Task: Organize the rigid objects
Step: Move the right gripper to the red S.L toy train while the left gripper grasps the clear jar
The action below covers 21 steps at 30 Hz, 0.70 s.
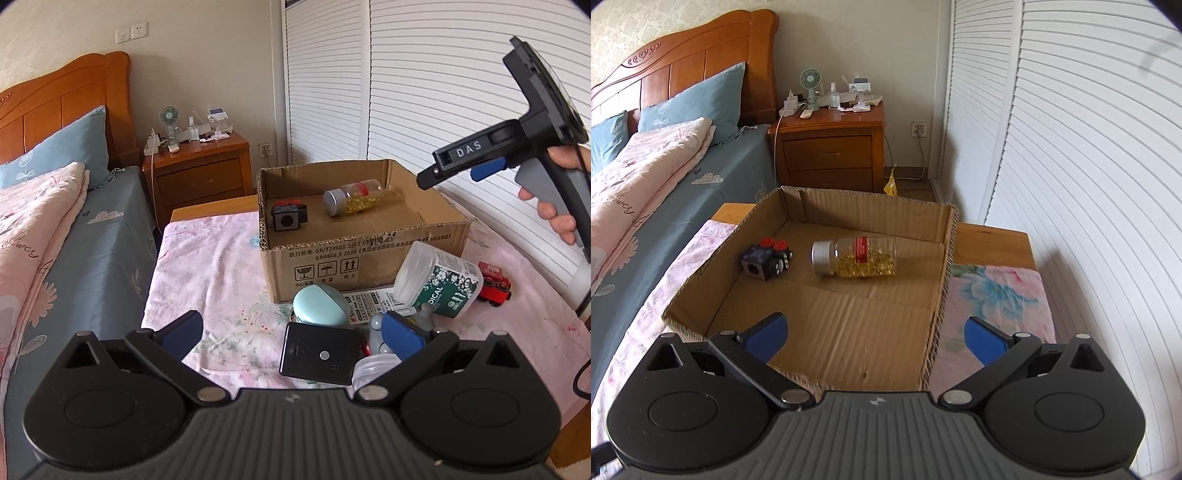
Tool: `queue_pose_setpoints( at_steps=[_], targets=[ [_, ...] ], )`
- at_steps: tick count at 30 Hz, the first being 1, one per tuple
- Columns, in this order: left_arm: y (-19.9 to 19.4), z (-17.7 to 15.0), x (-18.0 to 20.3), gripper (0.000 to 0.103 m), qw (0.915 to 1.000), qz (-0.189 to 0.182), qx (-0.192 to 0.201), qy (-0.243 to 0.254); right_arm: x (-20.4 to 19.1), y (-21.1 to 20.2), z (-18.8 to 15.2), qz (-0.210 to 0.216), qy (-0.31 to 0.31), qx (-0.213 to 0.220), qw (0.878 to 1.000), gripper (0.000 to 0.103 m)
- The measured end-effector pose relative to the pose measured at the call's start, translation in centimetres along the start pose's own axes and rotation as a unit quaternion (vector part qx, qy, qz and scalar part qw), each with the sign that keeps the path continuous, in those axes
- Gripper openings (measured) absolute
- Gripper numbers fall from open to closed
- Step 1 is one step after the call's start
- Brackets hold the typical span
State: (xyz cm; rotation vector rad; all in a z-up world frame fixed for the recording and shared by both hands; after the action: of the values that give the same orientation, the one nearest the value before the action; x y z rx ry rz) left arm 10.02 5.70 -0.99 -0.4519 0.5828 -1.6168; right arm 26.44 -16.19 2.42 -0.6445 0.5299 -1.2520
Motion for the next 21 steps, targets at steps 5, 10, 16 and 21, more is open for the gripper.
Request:
queue_pose_setpoints(
  at_steps=[5,10,16,21],
  targets=[
    [-0.2,-0.7,0.3,0.102,1.0000,-0.003,0.000,0.009,1.2,-2.1,-3.9,-0.040,0.029,-0.004,0.999,0.103],
    [0.1,-1.5,0.6,0.102,0.9997,-0.017,-0.013,0.010,3.9,-2.2,-8.3,-0.094,0.103,-0.028,0.990,0.103],
    [0.2,-2.2,1.2,0.102,0.9986,-0.046,-0.025,0.006,5.6,1.0,-10.0,-0.101,0.142,-0.072,0.982,0.103],
    [0.0,-2.6,1.5,0.102,0.9965,-0.074,-0.037,0.015,6.5,4.4,-9.9,-0.110,0.161,-0.094,0.976,0.103]
  ],
)
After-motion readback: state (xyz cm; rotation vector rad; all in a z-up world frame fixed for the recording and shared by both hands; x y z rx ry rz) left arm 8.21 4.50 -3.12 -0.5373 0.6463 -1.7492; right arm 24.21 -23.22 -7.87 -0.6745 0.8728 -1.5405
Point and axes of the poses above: each gripper's, at about its wrist camera, not at the fingertips, and y roughly the way its jaws point, x to its right, z to its top, the point moved 1 cm from there along y, roughly the way its jaws point
